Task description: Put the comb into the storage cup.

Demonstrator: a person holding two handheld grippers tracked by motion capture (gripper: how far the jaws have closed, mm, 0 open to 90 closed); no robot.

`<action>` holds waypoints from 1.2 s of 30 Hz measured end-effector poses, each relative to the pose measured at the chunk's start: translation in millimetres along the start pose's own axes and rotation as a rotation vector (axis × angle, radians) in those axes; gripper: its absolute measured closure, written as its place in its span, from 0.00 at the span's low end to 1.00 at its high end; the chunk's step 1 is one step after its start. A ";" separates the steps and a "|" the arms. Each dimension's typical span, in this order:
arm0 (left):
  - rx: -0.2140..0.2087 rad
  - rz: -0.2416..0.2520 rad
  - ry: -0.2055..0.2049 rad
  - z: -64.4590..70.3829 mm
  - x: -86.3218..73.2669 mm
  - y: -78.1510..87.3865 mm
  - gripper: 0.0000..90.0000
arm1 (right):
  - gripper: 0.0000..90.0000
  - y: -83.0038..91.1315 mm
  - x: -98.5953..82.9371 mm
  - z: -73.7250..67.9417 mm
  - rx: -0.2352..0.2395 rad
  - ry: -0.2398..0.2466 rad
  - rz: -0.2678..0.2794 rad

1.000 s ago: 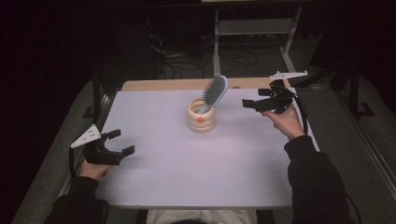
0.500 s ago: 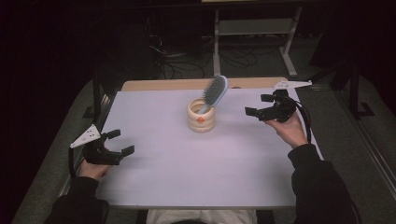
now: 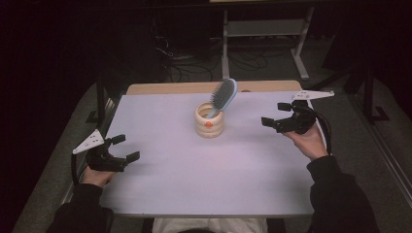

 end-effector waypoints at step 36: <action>0.006 -0.012 -0.003 -0.6 -1.8 -1.0 0.00 | 0.00 32.9 -58.8 -7.5 -0.038 0.010 0.038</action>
Point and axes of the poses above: each handheld gripper's, and its own axes: y roughly backward along the jaws, x roughly out of its top, z roughly to its right, the point moved 9 cm from there along -y, roughly forward along the jaws, and after that the axes turned 6 degrees about x, right-handed, at the moved point
